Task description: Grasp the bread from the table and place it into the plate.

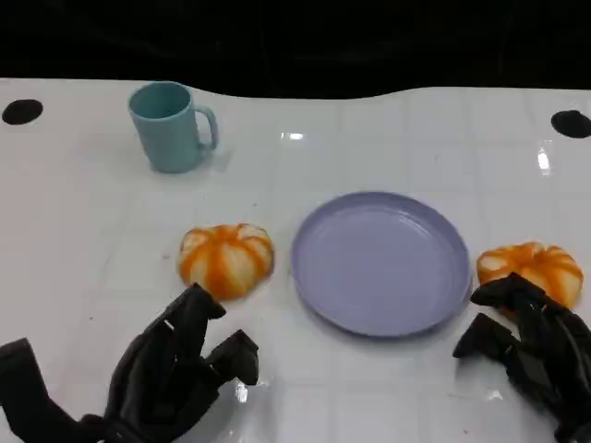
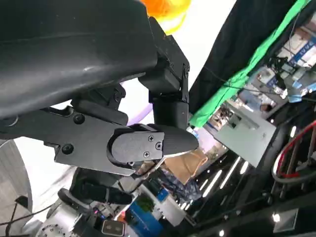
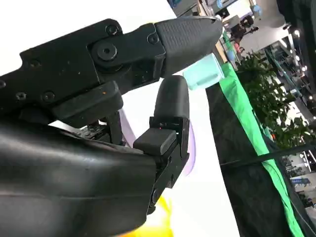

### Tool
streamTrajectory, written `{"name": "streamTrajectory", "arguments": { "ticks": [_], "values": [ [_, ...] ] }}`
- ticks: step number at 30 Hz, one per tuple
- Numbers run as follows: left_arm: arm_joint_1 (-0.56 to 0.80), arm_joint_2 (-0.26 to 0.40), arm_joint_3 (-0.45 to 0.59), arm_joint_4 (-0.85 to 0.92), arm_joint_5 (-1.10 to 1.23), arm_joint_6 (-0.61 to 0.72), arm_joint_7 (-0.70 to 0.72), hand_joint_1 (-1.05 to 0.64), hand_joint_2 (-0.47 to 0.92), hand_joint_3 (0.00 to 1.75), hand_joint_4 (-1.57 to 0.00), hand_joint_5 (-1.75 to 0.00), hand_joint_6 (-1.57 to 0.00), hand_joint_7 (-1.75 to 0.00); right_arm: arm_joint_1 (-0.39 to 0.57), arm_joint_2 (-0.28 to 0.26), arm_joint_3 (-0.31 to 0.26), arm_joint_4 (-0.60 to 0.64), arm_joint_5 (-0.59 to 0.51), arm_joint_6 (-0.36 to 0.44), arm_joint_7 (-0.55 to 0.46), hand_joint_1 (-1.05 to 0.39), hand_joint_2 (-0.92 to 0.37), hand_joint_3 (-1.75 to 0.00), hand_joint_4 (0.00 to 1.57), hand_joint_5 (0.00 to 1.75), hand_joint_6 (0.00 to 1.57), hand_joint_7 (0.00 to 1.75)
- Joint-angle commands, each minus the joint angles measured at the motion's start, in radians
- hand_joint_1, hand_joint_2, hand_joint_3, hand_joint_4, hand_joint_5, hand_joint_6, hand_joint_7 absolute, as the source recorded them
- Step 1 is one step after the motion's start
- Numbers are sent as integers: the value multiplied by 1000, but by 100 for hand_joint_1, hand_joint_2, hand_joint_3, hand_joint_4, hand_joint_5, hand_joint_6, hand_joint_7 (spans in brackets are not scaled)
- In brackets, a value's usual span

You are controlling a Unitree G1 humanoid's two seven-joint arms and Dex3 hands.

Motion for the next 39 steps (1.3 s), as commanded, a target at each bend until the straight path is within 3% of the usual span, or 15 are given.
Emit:
{"name": "streamTrajectory", "arguments": {
  "ticks": [1,3,4,6,7,10,12,13,15,20,21,23,26,33,39],
  "values": [
    [-19,27,-4,0,34,-52,-36,-56,92,34,-83,-175,-62,-175,21,-6,0,-12,-5,9,-19,-55,-92,-15,64,156,65,117],
    [-27,40,-21,-19,88,-118,-37,-57,92,31,-71,-152,-64,-110,26,-1,3,-20,-13,1,-31,-56,-92,-16,65,157,66,118],
    [-29,42,-25,-21,103,-136,-37,-58,92,30,-69,-145,-67,-93,27,0,4,-23,-15,0,-35,-56,-92,-16,65,157,66,118],
    [-34,49,-32,-37,128,-164,-27,-58,92,29,-68,-142,-68,-84,25,2,1,-20,-9,-1,-29,-56,-92,-16,66,157,66,118],
    [-37,55,-36,-49,144,-179,-19,-58,92,23,-63,-117,-65,-58,23,2,-1,-17,-4,-2,-23,-55,-92,-16,66,157,65,118],
    [-45,75,-41,-71,174,-208,-14,-57,92,15,-61,-82,-62,-20,20,1,-3,-11,5,-1,-2,-54,-92,-17,65,156,64,118],
    [-47,100,-59,-92,228,-234,-2,-56,92,14,-61,-78,-62,-16,20,2,-5,-8,4,-8,2,-54,-92,-17,65,156,64,118],
    [-48,118,-72,-108,267,-251,7,-56,92,13,-50,-69,-53,-9,20,2,-6,-6,3,-13,4,-54,-92,-18,65,156,63,118],
    [-48,136,-86,-125,310,-270,19,-56,92,13,-44,-64,-48,-5,20,2,-7,-4,2,-20,5,-54,-92,-18,64,156,63,118],
    [-46,139,-93,-126,314,-275,27,-56,92,13,-42,-62,-46,-3,18,2,-8,-1,2,-22,7,-54,-92,-19,64,156,62,118],
    [-63,205,-126,-181,488,-325,91,-56,92,13,-42,-62,-46,-3,18,0,-6,-2,-2,-16,0,-54,-92,-19,64,156,62,118],
    [-83,285,-168,-250,714,-388,176,-56,92,9,-19,-48,-32,-2,16,-3,-4,-3,-6,-9,-7,-55,-92,-19,65,156,64,119],
    [-83,301,-184,-267,782,-402,212,-56,92,8,-14,-44,-29,-1,16,-3,-3,-3,-7,-7,-9,-55,-92,-19,66,156,64,119],
    [-172,428,-311,-317,1234,-368,360,-58,90,1,-1,-28,-24,-1,17,-7,1,10,-23,-49,-19,-54,-92,-21,67,156,64,120],
    [-241,478,-385,-297,1425,-299,350,-57,89,0,0,-18,-20,0,11,-9,-5,21,-4,-28,-2,-54,-92,-19,66,156,63,120]
  ]
}}
